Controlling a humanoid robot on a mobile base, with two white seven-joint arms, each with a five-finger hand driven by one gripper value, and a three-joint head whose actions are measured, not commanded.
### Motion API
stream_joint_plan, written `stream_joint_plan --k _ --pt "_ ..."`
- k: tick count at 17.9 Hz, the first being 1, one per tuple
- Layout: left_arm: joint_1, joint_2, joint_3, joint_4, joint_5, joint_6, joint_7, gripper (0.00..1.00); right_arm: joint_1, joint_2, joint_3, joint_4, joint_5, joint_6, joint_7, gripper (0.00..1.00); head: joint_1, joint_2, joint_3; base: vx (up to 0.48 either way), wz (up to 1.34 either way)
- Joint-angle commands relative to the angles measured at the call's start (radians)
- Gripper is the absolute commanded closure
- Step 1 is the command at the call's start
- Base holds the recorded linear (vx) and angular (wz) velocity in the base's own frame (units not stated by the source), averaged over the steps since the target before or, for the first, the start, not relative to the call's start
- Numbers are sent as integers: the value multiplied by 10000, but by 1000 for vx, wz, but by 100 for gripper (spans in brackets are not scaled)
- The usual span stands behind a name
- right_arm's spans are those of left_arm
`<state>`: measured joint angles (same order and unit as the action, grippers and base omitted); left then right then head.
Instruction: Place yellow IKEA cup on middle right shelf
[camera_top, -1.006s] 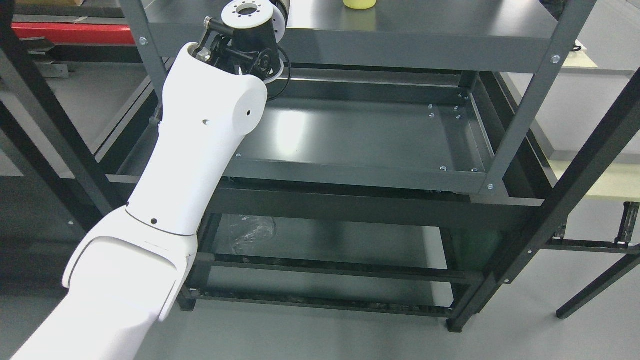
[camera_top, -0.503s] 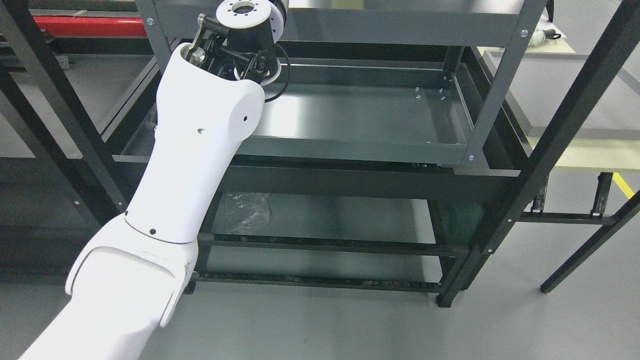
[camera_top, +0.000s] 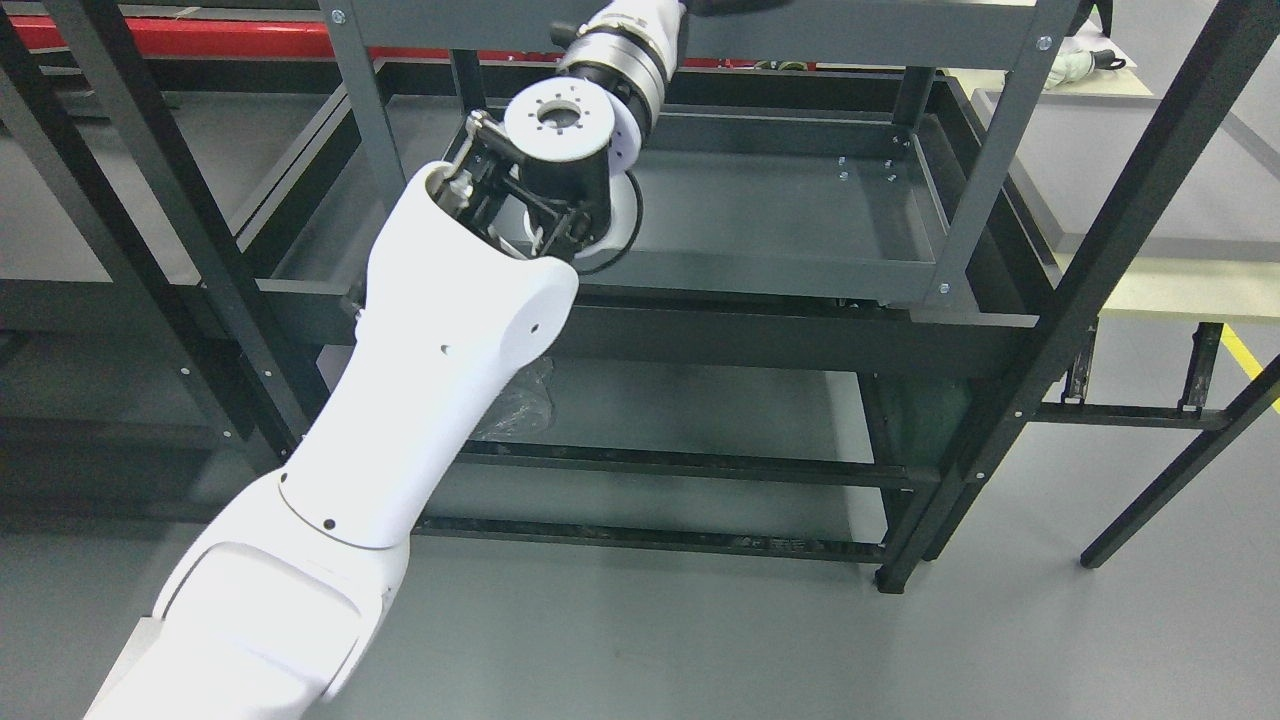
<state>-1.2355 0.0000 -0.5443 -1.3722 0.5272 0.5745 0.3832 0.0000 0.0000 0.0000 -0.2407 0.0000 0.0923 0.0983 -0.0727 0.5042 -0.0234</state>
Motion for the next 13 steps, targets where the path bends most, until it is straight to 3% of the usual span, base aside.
stream_joint_plan --k 1,4,8,10,13 --pt "1292 175 -2334 -897 -56 -69 -379 1 108 -175 169 -1 -245 -2 -2149 1 0 0 0 -40 0" --pt "2456 175 -1816 -576 -559 -770 -2016 1 108 -175 169 -1 -245 -2 -2149 1 0 0 0 -33 0" --pt "4006 175 604 1064 -2187 -2842 -2650 1 108 -175 169 -1 -245 -2 -2149 1 0 0 0 -10 0" --pt "4774 175 2412 1144 -2280 -2937 -2880 1 108 -175 169 -1 -245 -2 -2149 1 0 0 0 0 0" --pt "5877 175 3616 503 -2678 -3044 -3004 1 108 -175 169 -1 -245 -2 -2149 1 0 0 0 0 0"
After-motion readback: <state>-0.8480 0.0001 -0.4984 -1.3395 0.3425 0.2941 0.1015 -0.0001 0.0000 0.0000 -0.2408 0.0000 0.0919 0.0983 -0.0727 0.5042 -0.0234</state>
